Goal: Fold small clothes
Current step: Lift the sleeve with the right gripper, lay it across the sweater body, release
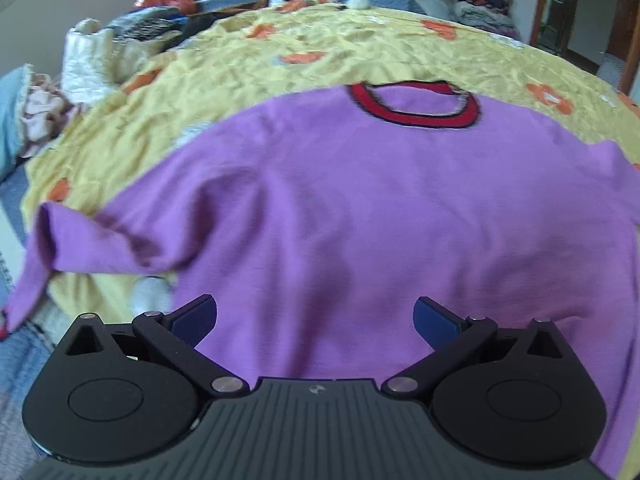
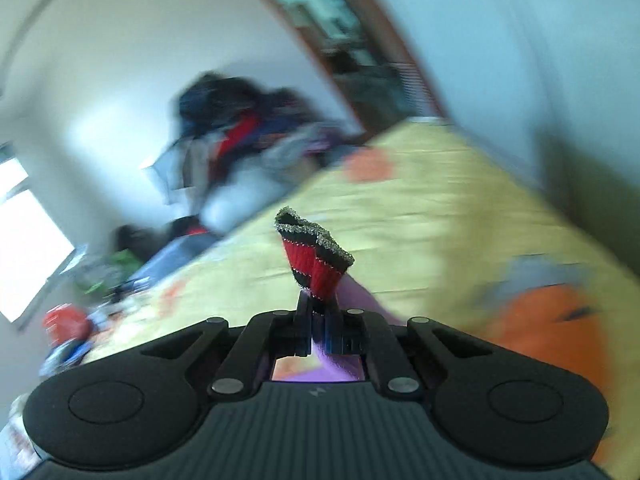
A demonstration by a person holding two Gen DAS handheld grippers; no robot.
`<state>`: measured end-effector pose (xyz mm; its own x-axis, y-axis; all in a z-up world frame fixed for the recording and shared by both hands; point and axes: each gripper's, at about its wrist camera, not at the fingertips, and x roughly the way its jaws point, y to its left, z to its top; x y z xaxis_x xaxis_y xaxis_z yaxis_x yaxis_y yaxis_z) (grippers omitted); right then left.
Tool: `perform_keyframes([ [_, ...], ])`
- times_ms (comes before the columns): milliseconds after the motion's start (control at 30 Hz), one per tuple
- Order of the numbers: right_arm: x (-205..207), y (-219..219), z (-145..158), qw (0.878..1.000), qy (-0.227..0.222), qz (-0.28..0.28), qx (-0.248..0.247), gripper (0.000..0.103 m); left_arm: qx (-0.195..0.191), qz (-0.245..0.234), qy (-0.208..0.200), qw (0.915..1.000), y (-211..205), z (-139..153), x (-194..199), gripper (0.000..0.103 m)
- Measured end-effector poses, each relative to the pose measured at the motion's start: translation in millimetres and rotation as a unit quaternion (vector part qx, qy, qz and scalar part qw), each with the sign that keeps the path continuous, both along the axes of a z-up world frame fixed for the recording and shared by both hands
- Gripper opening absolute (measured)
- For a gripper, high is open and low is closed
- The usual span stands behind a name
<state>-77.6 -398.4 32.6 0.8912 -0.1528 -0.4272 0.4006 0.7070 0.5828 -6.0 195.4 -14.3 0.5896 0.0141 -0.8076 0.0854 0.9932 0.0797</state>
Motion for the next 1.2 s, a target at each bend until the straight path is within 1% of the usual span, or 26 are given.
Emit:
perform_keyframes([
  [100,36,63,19,0.997,-0.032,0.067,0.005,0.005,0.004,0.022,-0.004,0.9997,22,1,-2,0.103],
  [200,76,129,20,0.99,-0.035,0.136,0.014,0.005,0.01,0.041,-0.006,0.9991,43,2,-7,0.103],
  [267,100,171,12,0.986,-0.021,0.166,0.008,0.005,0.011,0.055,-0.003,0.9984,57,0,-11,0.103],
  [333,123,212,-3,0.978,-0.01,0.206,0.025,0.005,0.012,0.067,-0.001,0.9977,71,-1,-15,0.103],
  [400,146,251,-20,0.972,0.013,0.232,0.017,0.005,0.011,0.082,0.001,0.9966,85,-2,-21,0.103],
  [467,161,286,-33,0.965,0.024,0.259,0.032,0.005,0.012,0.094,0.003,0.9955,98,-3,-26,0.103],
  [533,170,320,-38,0.959,0.03,0.281,0.026,0.005,0.014,0.105,0.005,0.9944,109,-4,-30,0.103],
  [600,175,349,-42,0.952,0.029,0.302,0.034,0.005,0.014,0.115,0.007,0.9933,117,-4,-31,0.103],
  [700,174,384,-42,0.944,0.027,0.328,0.032,0.005,0.012,0.123,0.007,0.9923,124,-4,-32,0.103],
  [800,171,408,-42,0.937,0.026,0.346,0.037,0.005,0.013,0.125,0.006,0.9921,126,-3,-31,0.103],
  [1000,184,444,-45,0.926,0.029,0.374,0.044,0.005,0.011,0.124,0.012,0.9922,125,-7,-31,0.103],
  [1100,190,459,-45,0.922,0.031,0.383,0.039,0.005,0.012,0.124,0.012,0.9921,125,-7,-31,0.103],
  [1167,195,467,-51,0.92,0.048,0.388,0.033,0.005,0.012,0.125,0.012,0.992,126,-7,-31,0.103],
  [1200,198,471,-58,0.919,0.063,0.388,0.028,0.009,0.012,0.124,0.011,0.9921,126,-7,-31,0.103],
])
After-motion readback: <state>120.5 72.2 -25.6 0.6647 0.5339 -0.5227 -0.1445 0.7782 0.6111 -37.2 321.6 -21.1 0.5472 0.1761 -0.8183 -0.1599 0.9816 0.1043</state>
